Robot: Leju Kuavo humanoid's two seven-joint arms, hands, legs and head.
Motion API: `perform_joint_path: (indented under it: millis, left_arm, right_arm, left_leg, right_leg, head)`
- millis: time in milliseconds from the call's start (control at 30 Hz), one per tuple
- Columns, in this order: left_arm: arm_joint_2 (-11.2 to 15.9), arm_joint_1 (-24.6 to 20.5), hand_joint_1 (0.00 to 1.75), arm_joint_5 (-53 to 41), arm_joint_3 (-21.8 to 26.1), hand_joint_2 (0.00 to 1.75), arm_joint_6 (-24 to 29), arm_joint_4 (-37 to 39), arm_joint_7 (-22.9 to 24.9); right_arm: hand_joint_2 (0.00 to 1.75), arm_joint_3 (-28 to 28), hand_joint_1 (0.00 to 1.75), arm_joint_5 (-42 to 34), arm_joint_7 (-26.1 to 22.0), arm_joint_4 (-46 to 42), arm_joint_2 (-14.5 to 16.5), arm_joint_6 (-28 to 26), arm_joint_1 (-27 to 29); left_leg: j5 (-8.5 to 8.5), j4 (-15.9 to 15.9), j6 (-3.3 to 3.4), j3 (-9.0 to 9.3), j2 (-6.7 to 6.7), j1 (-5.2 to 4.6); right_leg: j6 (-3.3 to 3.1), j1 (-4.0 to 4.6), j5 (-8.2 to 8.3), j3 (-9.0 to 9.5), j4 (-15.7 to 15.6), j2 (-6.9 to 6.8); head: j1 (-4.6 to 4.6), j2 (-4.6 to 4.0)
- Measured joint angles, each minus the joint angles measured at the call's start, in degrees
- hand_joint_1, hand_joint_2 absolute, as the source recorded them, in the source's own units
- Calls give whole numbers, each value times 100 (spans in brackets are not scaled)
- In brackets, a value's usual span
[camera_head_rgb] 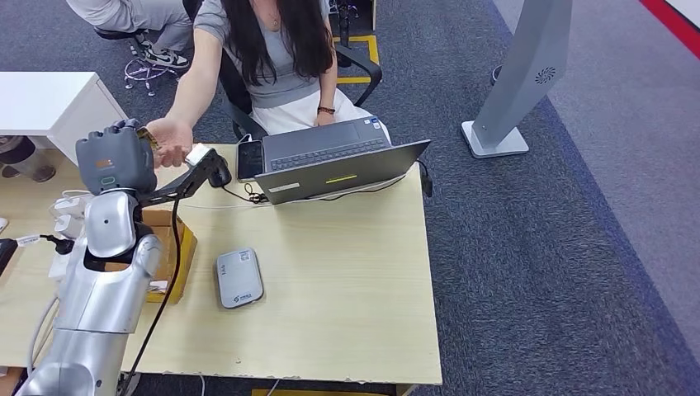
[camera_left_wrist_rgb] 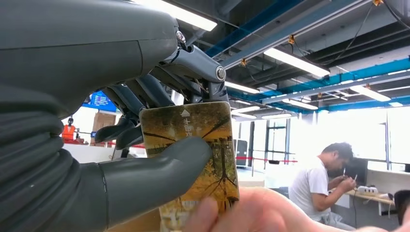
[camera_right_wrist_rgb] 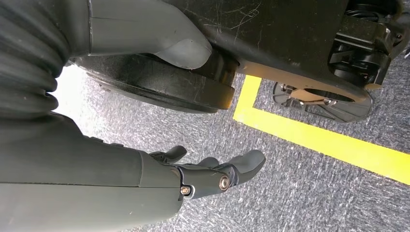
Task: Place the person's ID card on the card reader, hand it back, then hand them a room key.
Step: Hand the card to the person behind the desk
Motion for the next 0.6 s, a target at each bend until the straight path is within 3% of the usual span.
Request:
perform_joint_path:
  millis: [67, 100, 433, 600]
  left_arm:
    - [29, -30, 6, 0, -1, 175, 4, 2, -2]
    - [45, -38, 0, 0, 0, 175, 7, 4, -3]
    - [138, -10, 0, 0, 1, 175, 42, 74, -25]
    - [-36, 214, 0, 0, 22, 175, 69, -113, -625]
  right_arm:
    - [175, 14, 0, -14, 1, 0, 0, 0, -1]
    - [175, 25, 0, -21, 2, 0, 0, 1, -2]
    - [175, 102, 0, -87, 2, 0, 0, 3, -8]
    - [175, 105, 0, -276, 2, 2, 0, -21, -9]
  left_leg:
    - [0, 0, 0, 0, 0, 0]
    - [0, 0, 0, -1, 0, 0]
    - [0, 0, 0, -1, 0, 0]
    - [-1, 0, 1, -2, -2, -1]
  right_leg:
    - [0, 0, 0, 0, 0, 0]
    - [0, 0, 0, 1, 0, 0]
    - [0, 0, 0, 1, 0, -1]
    - [1, -1, 0, 1, 0, -3]
  head:
    - [0, 0]
    - [1, 0]
    - [1, 0]
    - [1, 0]
